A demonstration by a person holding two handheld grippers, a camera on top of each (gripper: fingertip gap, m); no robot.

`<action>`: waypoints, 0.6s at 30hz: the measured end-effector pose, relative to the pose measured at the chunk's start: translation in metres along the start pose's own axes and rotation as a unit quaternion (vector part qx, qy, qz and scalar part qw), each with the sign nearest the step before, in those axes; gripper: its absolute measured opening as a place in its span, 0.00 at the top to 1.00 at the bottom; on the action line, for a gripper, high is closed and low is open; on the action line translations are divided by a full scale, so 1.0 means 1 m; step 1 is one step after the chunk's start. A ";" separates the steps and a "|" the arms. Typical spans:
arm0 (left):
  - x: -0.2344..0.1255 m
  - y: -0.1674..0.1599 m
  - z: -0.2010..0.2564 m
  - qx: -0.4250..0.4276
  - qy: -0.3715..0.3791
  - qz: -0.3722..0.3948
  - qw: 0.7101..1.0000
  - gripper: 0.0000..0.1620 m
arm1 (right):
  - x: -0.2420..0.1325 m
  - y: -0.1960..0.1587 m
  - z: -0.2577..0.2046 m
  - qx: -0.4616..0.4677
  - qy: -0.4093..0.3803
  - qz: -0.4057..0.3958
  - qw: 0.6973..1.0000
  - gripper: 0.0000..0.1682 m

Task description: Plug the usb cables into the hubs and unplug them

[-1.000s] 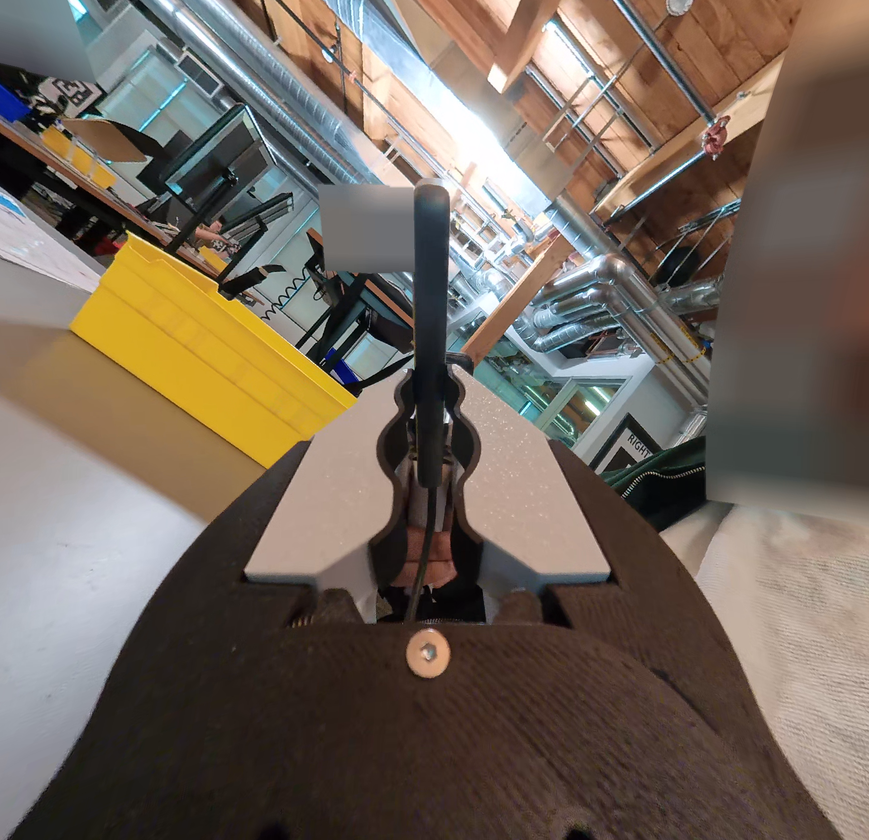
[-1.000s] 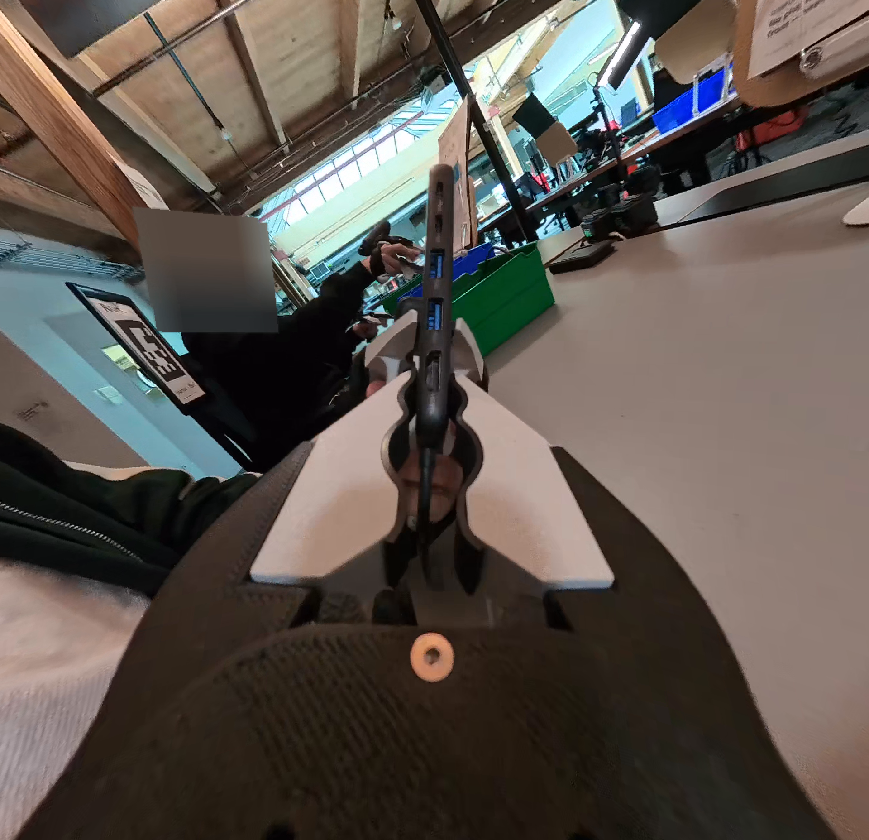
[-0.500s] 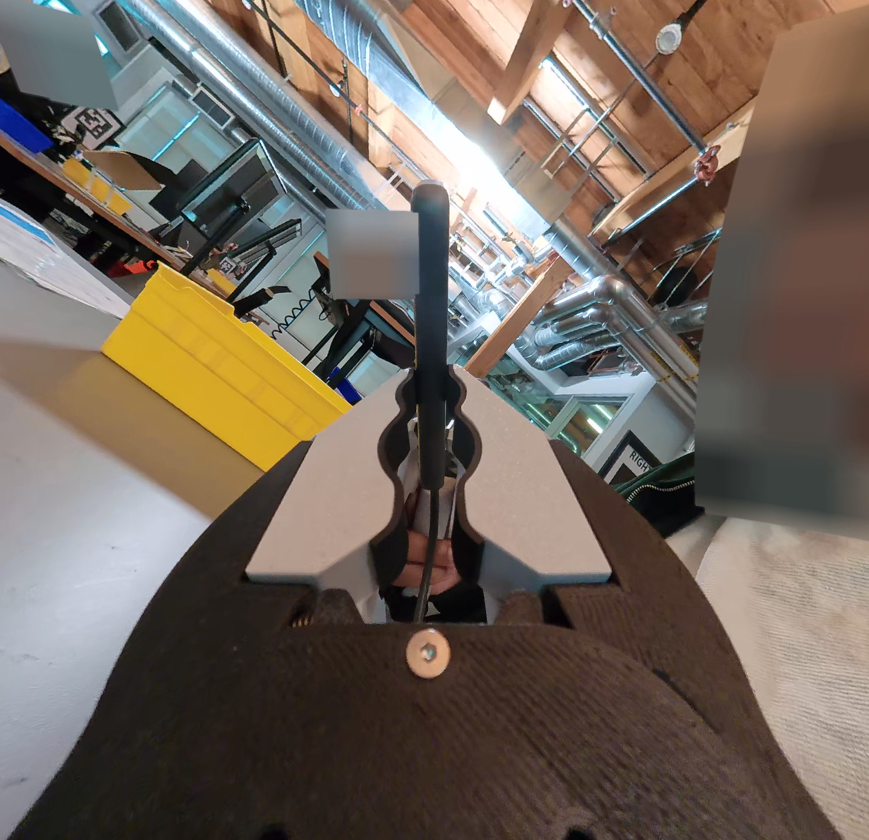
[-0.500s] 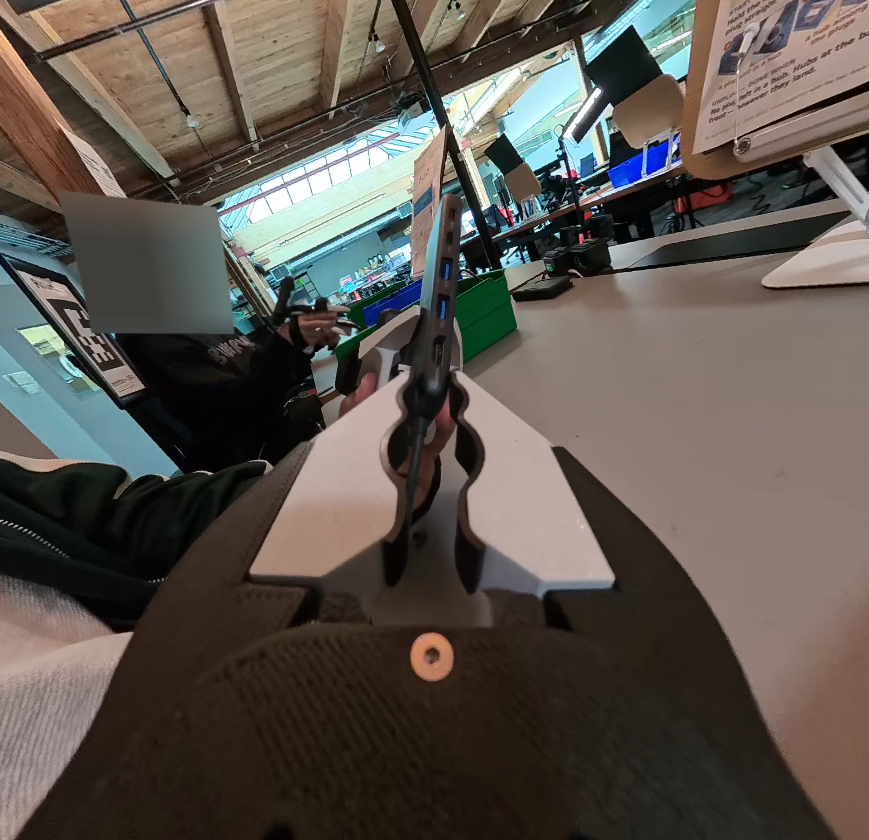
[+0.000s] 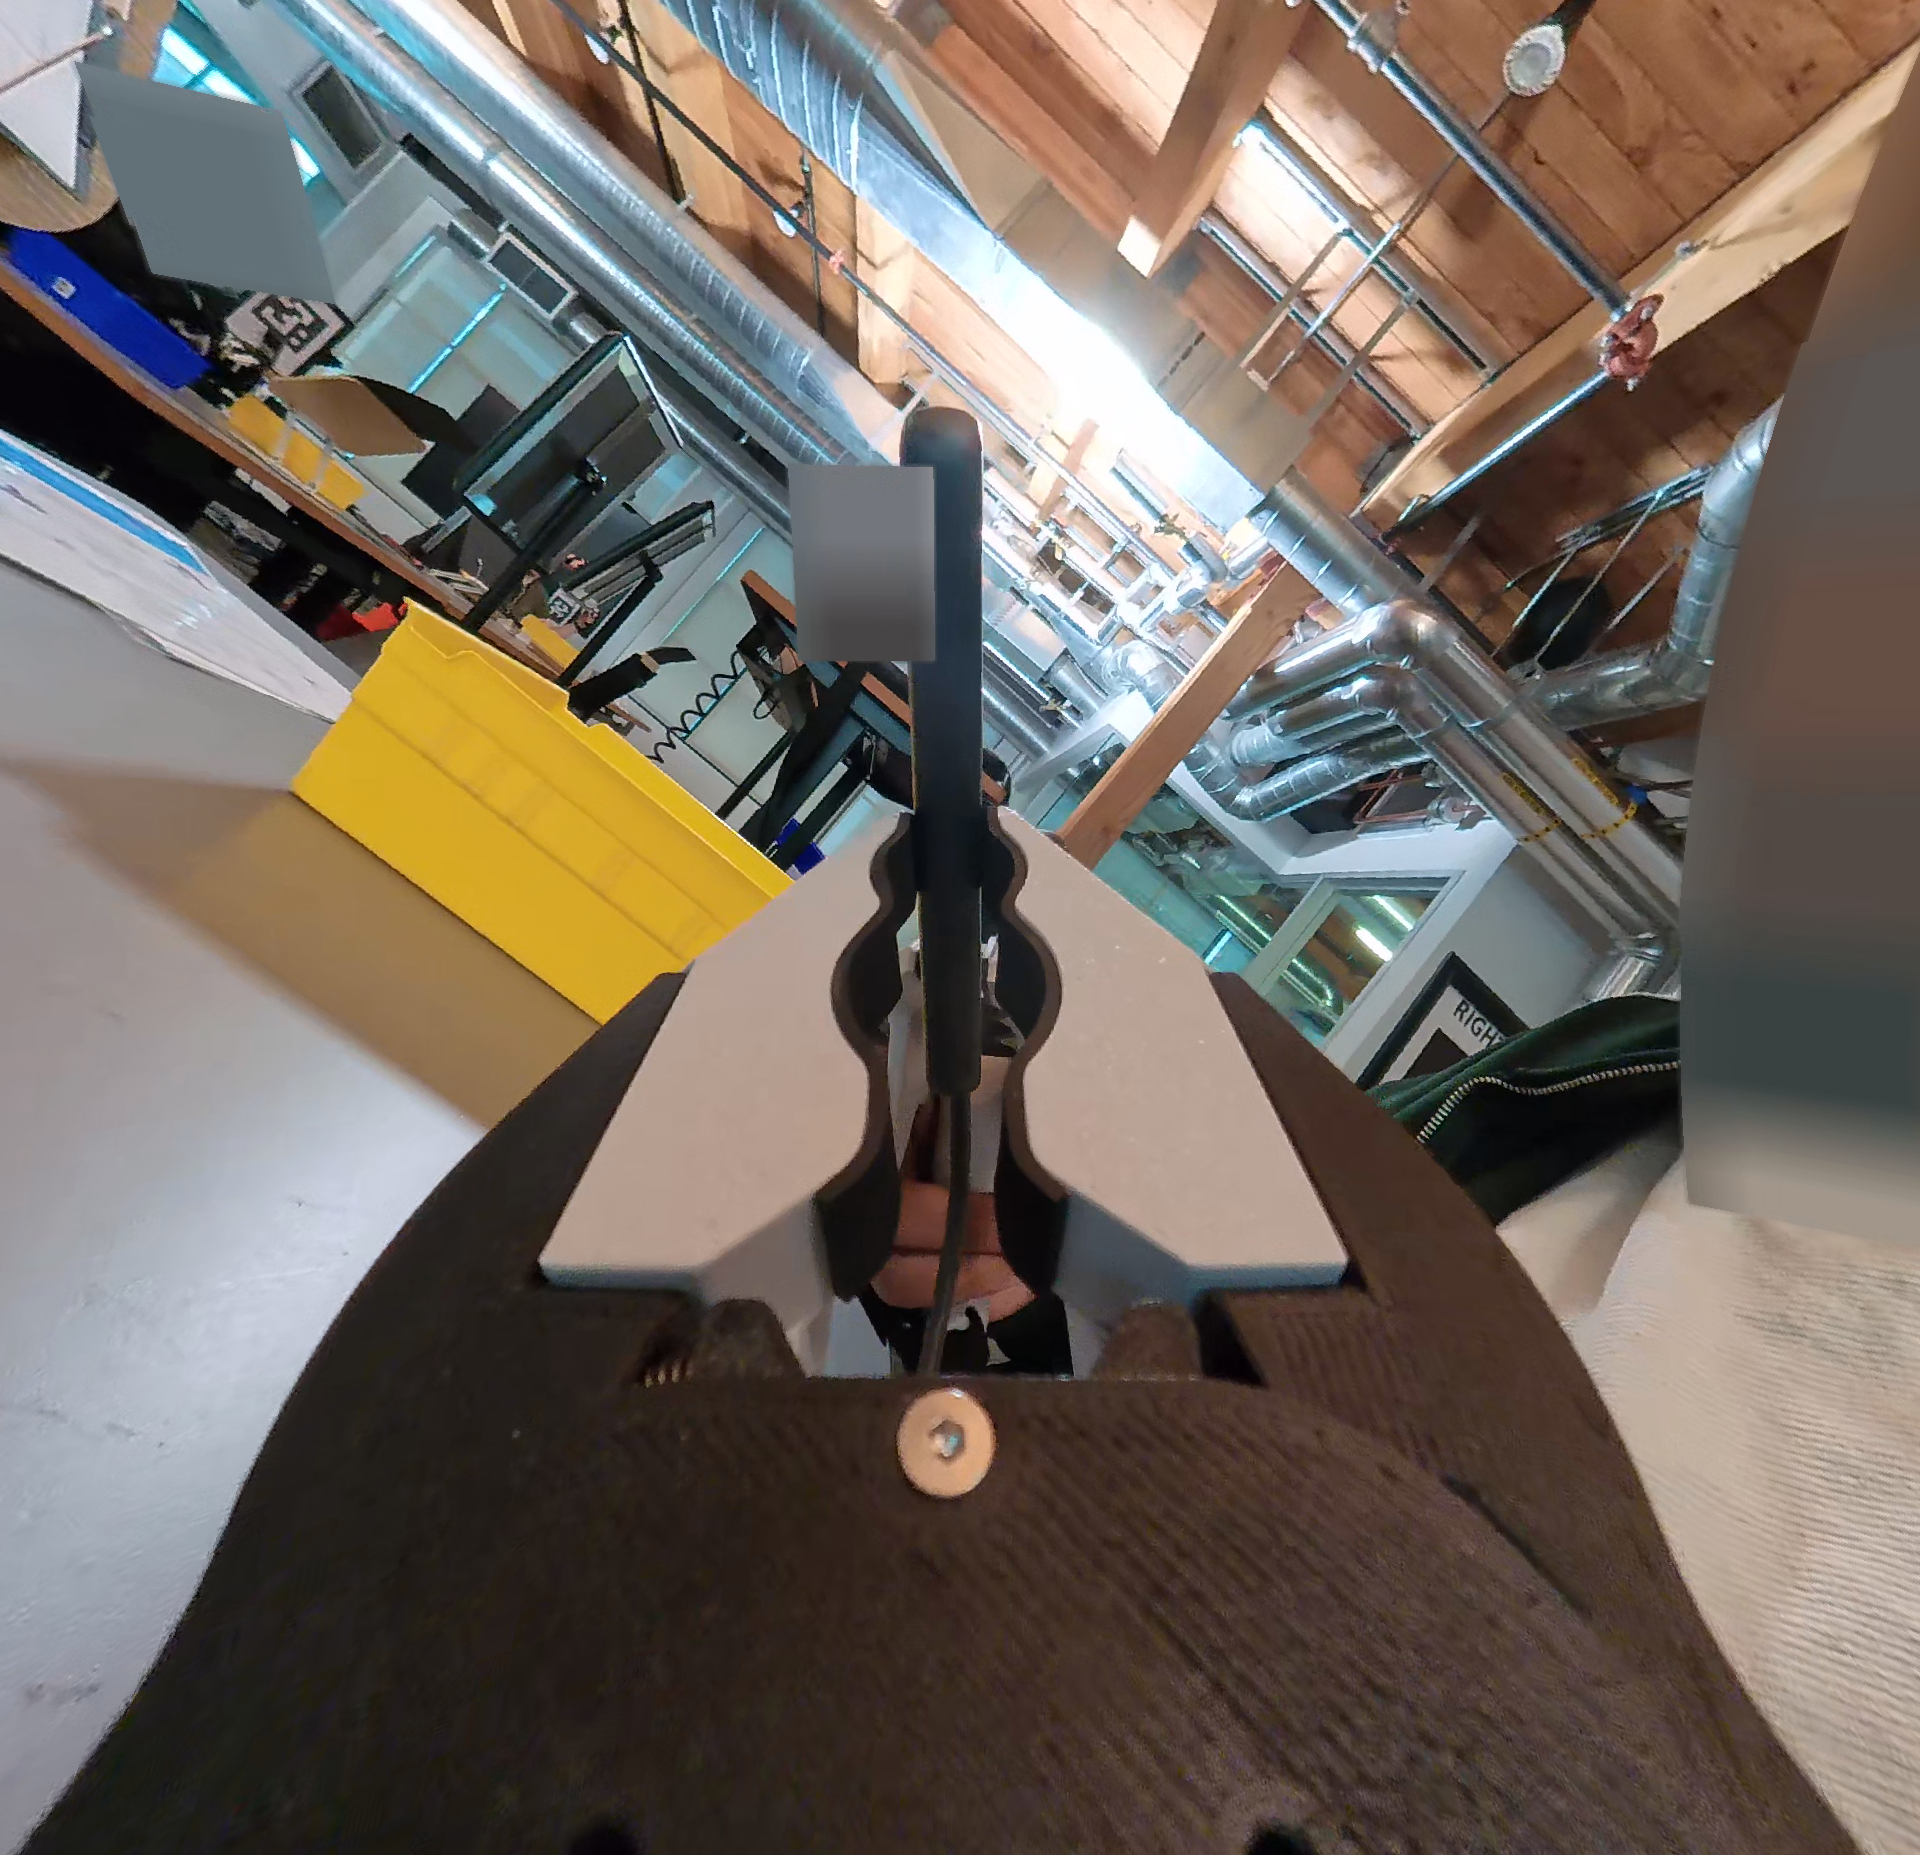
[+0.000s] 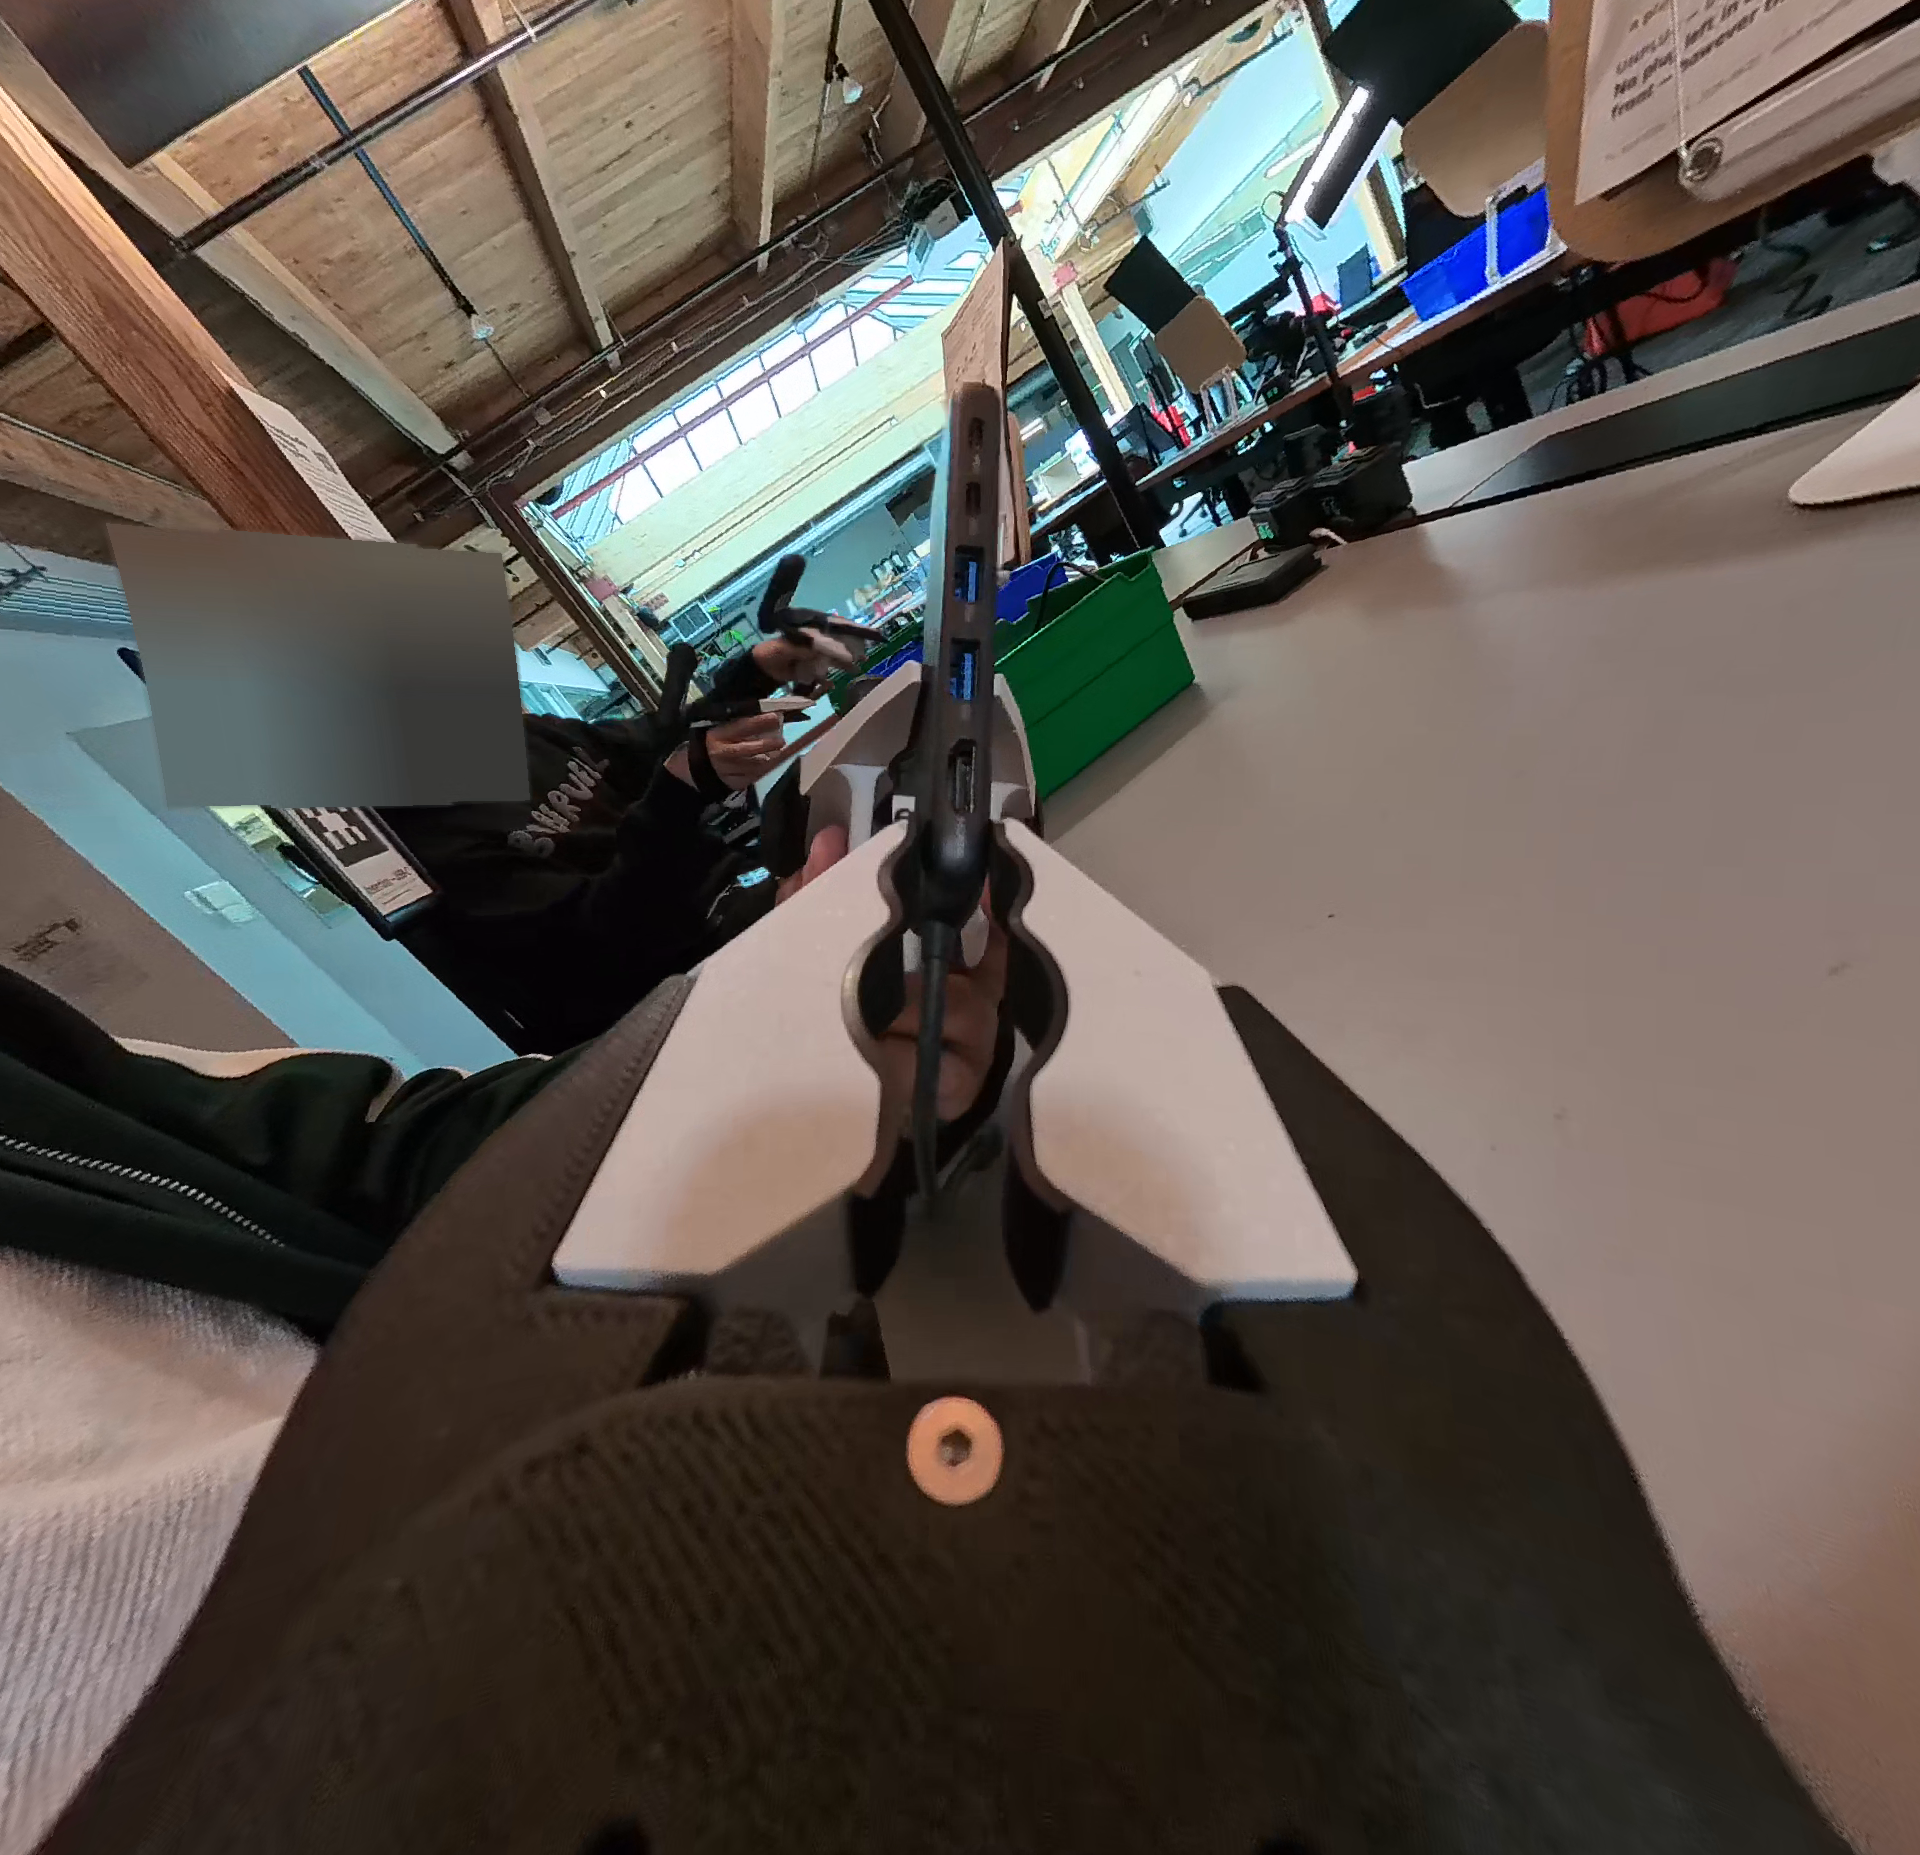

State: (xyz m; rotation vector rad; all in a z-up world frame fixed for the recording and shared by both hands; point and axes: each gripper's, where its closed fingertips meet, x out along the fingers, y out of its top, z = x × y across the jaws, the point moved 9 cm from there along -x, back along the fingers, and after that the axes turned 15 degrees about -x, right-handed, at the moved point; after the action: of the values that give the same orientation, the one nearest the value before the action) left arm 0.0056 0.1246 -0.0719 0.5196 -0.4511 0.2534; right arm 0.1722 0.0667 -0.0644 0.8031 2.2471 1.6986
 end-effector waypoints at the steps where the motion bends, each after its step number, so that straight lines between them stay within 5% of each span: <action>1: 0.001 0.000 0.000 0.000 -0.001 -0.001 1.000 0.94 | 0.000 0.000 0.000 0.000 0.001 0.001 1.000 0.93; 18: -0.035 0.046 0.005 0.015 0.029 0.077 0.996 0.94 | 0.007 -0.002 0.009 -0.048 -0.035 -0.004 0.998 0.84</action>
State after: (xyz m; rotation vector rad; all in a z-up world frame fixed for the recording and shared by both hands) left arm -0.0427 0.1567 -0.0659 0.5070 -0.4327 0.4233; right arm 0.1700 0.0769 -0.0681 0.8174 2.1035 1.7332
